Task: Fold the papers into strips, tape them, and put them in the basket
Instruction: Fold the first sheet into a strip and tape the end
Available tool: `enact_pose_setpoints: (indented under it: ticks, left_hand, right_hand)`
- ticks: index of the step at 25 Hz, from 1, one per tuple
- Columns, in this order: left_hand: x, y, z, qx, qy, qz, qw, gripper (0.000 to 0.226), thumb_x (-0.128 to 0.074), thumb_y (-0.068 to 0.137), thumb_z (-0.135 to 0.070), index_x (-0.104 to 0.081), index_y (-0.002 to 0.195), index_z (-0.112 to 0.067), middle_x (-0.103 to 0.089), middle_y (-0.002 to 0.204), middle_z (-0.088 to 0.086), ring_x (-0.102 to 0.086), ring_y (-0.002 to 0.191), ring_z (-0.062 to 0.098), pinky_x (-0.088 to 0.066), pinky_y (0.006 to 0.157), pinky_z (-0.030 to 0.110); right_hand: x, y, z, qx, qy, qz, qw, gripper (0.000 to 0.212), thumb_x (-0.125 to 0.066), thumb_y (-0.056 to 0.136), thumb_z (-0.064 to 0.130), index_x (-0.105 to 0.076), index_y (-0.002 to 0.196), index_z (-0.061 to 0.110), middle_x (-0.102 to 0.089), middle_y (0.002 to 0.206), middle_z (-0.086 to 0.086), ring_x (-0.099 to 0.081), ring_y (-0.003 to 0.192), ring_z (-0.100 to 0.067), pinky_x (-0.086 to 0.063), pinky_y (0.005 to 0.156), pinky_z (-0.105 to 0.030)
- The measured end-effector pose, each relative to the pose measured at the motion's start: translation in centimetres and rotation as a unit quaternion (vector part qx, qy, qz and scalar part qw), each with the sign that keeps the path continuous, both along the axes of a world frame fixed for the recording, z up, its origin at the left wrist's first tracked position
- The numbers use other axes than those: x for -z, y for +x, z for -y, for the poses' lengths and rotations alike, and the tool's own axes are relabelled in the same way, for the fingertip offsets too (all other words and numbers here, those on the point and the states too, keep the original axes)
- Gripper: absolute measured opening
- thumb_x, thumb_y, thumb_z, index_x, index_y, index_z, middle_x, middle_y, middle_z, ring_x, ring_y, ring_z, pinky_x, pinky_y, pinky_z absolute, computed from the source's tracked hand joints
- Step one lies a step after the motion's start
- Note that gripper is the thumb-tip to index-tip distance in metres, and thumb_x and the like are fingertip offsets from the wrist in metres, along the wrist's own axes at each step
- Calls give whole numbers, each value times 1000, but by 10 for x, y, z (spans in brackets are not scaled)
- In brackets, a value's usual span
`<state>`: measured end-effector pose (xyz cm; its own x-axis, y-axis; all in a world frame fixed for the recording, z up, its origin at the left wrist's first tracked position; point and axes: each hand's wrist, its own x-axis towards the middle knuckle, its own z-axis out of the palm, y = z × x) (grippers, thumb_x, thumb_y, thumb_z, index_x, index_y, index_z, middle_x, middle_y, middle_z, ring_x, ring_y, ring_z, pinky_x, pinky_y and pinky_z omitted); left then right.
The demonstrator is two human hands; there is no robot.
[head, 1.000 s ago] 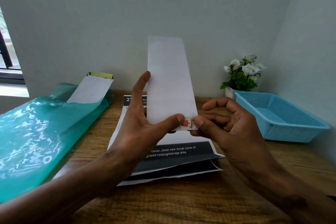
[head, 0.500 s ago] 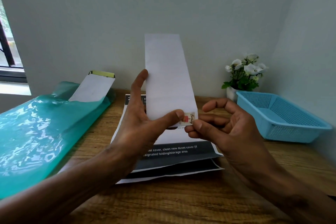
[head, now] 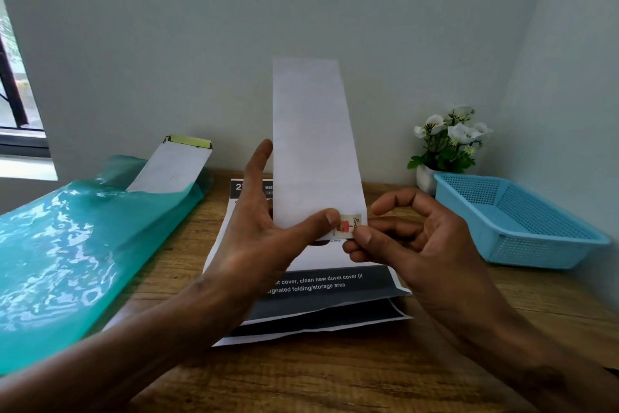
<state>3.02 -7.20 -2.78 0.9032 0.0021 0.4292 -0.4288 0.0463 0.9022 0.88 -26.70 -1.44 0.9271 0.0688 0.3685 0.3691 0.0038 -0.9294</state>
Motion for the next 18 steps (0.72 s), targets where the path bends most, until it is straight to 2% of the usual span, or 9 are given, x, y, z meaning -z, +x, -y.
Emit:
enact_pose_setpoints:
  ticks: [3,6,10,14,16,18]
  left_hand:
    - [-3,3,-2,8,-22,-12,1000,105,-87,70,-20,-29,153,-51,-71,131,8,-76,105,32,-63,89,52]
    - [-4,6,-7,6,-20,-25,999,92,-83,79,-15,-35,150,-47,-74,125,9,-77,103,32,-62,88,53]
    - [-5,13,-14,13,-32,-53,998,68,-70,94,-5,-43,144,-41,-73,125,12,-75,106,35,-60,91,57]
    - [-8,23,-22,8,-64,-59,996,48,-63,98,-11,-55,137,-38,-73,123,12,-75,105,33,-61,88,55]
    - [-11,28,-26,-18,-37,-57,998,35,-60,100,-17,-65,122,-43,-75,117,7,-75,103,30,-61,85,53]
    - [-15,29,-30,-38,-11,-57,998,26,-59,101,-22,-68,112,-45,-77,109,-1,-74,102,27,-61,90,56]
  right_hand:
    - [-4,2,3,0,-16,3,1000,30,-74,87,0,-60,112,10,-81,88,-15,-81,80,-26,-64,72,-27]
    - [-6,3,4,4,-54,0,999,27,-69,93,3,-59,114,14,-82,88,-11,-81,80,-23,-63,70,-24]
    - [-16,16,2,43,-89,19,995,21,-66,99,18,-59,119,22,-82,95,-6,-80,85,-20,-66,73,-36]
    - [-57,53,-17,36,-73,15,997,42,-77,92,30,-57,128,23,-80,105,-7,-80,90,-17,-66,78,-35]
    - [-86,78,-31,18,-56,18,998,51,-83,87,26,-57,130,20,-79,110,-9,-79,96,-20,-65,84,-40]
    - [-115,96,-45,1,-42,22,999,57,-87,82,17,-58,131,15,-77,116,-11,-77,101,-25,-65,84,-43]
